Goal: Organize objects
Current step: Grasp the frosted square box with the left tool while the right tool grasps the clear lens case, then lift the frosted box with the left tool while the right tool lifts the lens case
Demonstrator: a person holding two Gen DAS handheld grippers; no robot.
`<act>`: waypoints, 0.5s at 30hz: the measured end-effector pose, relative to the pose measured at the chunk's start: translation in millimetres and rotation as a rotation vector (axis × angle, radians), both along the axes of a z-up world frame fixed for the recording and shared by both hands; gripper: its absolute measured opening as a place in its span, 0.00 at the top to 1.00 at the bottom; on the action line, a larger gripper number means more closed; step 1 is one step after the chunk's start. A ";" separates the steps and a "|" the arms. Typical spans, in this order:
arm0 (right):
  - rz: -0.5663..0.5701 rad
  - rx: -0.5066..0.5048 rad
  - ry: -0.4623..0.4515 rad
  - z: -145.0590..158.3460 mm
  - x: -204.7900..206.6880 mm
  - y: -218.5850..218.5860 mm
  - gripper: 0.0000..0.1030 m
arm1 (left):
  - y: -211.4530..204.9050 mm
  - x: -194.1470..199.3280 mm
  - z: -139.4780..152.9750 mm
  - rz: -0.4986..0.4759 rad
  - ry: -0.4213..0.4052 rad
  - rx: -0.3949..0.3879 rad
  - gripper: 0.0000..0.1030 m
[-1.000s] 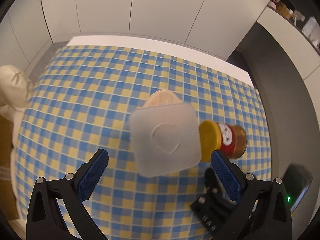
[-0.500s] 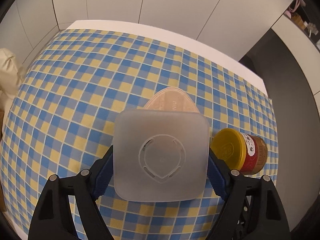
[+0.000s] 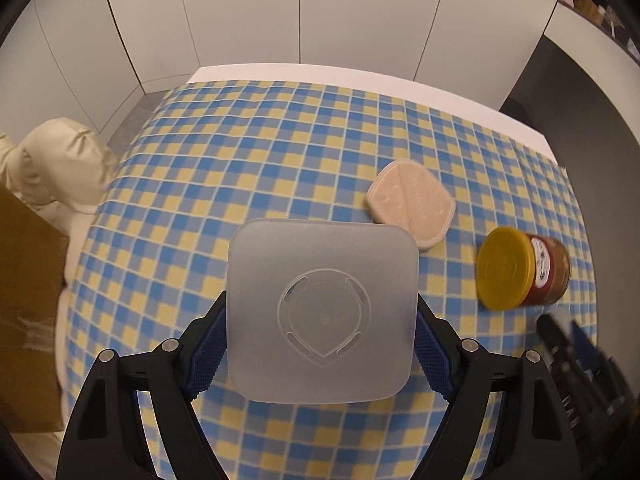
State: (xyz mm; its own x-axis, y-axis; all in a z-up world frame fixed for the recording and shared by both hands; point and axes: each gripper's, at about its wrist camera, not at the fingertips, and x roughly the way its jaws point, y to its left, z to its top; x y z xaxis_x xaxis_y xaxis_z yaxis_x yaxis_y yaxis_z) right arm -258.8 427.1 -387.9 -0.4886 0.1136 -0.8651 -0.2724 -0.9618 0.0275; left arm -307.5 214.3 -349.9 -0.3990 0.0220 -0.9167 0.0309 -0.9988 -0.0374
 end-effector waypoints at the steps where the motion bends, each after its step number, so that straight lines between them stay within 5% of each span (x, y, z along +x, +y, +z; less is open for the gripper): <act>1: -0.003 -0.005 0.000 3.8 0.8 2.4 0.53 | -1.5 1.9 1.9 0.000 -0.004 -0.004 0.20; 15: 0.043 0.020 0.020 95.0 2.5 7.9 0.53 | -9.5 10.5 69.6 0.001 0.038 -0.026 0.20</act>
State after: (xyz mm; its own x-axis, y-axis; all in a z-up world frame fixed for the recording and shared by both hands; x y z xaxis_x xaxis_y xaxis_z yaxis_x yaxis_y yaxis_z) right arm -256.3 435.0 -292.9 -0.5103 0.1095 -0.8530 -0.2303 -0.9730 0.0128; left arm -297.0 204.9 -280.3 -0.4336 -0.0019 -0.9011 0.0309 -0.9994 -0.0128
